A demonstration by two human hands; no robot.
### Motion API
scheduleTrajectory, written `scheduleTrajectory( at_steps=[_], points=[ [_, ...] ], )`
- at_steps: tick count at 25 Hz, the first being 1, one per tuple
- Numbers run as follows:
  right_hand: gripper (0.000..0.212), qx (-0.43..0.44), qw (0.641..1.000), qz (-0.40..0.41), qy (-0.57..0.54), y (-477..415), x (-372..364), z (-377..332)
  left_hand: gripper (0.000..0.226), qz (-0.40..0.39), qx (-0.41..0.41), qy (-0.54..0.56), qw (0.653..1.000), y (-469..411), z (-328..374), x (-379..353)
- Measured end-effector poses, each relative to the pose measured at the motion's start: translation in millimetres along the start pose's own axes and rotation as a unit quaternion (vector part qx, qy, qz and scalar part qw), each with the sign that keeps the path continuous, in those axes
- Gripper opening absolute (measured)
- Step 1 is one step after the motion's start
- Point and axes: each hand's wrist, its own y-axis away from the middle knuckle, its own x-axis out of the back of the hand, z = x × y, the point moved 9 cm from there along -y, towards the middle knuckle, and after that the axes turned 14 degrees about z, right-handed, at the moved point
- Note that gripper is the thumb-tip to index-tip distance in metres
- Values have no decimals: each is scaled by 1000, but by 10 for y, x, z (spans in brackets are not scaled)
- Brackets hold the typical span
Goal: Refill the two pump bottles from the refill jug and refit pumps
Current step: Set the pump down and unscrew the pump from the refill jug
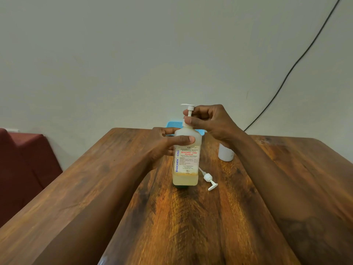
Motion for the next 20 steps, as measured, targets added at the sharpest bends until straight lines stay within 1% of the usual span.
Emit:
scheduleTrajectory(
  at_steps=[1, 2, 3, 5, 6, 7, 8, 9, 10, 11, 12, 13, 14, 15, 17, 18, 19, 20],
  points=[
    [36, -24, 999, -23, -32, 15, -27, 50, 65, 3, 2, -1, 1000, -4, -2, 9],
    [38, -37, 998, -41, -41, 37, -58, 81, 63, 6, 4, -1, 1000, -2, 3, 15],
    [38, -36, 998, -45, -26, 57, -87, 83, 62, 9, 5, 0, 1000, -3, 11, 15],
    [36, 9, 998, -2, 64, 74, -83, 3, 61, 11, 0, -2, 1000, 1, 37, 6],
    [42, 42, 992, 35, 115, 77, -44, -54, 60, 9, -4, -7, 1000, 3, 57, -6],
    [46, 70, 984, 67, 149, 85, -3, -104, 58, 7, -6, -11, 1000, 14, 71, -20],
    [45, 80, 980, 84, 162, 76, 24, -125, 53, 7, -5, -13, 1000, 23, 81, -30],
    [42, 70, 984, 81, 142, 64, 31, -118, 47, 9, -2, -11, 1000, 26, 77, -31],
    [41, 45, 993, 60, 95, 47, 25, -84, 43, 12, 1, -8, 1000, 29, 74, -23],
    [47, 9, 999, 24, 33, 44, 1, -39, 41, 15, 3, -6, 1000, 24, 68, -12],
    [57, -18, 999, -15, -26, 66, -38, -24, 43, 17, 3, -5, 1000, 22, 66, -5],
    [67, -30, 997, -44, -51, 83, -57, -18, 46, 16, 2, -6, 1000, 22, 65, -4],
    [75, -28, 997, -58, -37, 95, -64, -25, 50, 15, 1, -10, 1000, 34, 71, -8],
    [81, -17, 999, -50, 8, 91, -57, -31, 53, 15, 0, -19, 1000, 43, 79, -10],
    [84, 7, 992, 13, 126, 87, 5, -64, 48, 15, -10, -38, 999, 61, 87, -18],
    [81, 22, 985, 46, 167, 92, 41, -95, 43, 13, -14, -42, 999, 73, 85, -32],
    [75, 37, 981, 61, 183, 106, 54, -120, 39, 11, -15, -42, 999, 81, 73, -41],
    [70, 41, 983, 55, 172, 122, 47, -126, 39, 10, -13, -40, 999, 93, 60, -42]
  ],
)
